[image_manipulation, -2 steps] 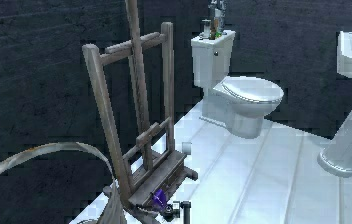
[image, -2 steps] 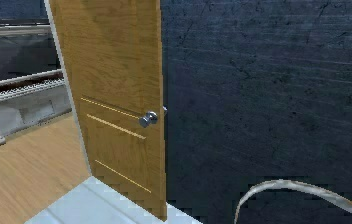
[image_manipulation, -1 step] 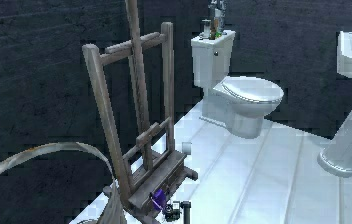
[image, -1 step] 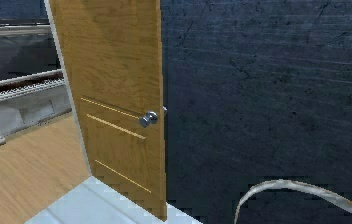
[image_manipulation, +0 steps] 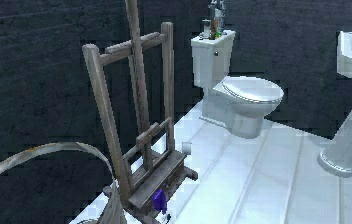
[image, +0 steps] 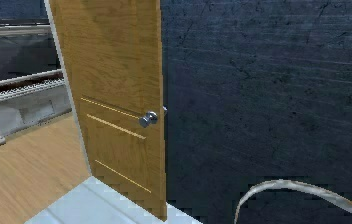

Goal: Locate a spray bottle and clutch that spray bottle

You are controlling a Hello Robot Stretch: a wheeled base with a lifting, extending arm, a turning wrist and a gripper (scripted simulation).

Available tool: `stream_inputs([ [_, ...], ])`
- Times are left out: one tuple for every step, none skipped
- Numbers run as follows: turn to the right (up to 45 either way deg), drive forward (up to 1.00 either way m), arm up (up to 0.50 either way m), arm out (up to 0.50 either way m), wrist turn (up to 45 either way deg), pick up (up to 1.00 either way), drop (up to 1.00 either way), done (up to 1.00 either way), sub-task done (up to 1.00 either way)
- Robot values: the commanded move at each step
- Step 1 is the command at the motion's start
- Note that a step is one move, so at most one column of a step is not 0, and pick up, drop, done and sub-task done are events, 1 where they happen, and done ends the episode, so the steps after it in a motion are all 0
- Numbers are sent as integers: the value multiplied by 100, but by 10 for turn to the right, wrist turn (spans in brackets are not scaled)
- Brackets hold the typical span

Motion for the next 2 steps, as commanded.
stream_inputs([
  [0, 0, 0, 0, 0, 100, 0, 0, 0],
  [0, 0, 10, 0, 0, 0, 0, 0, 0],
])
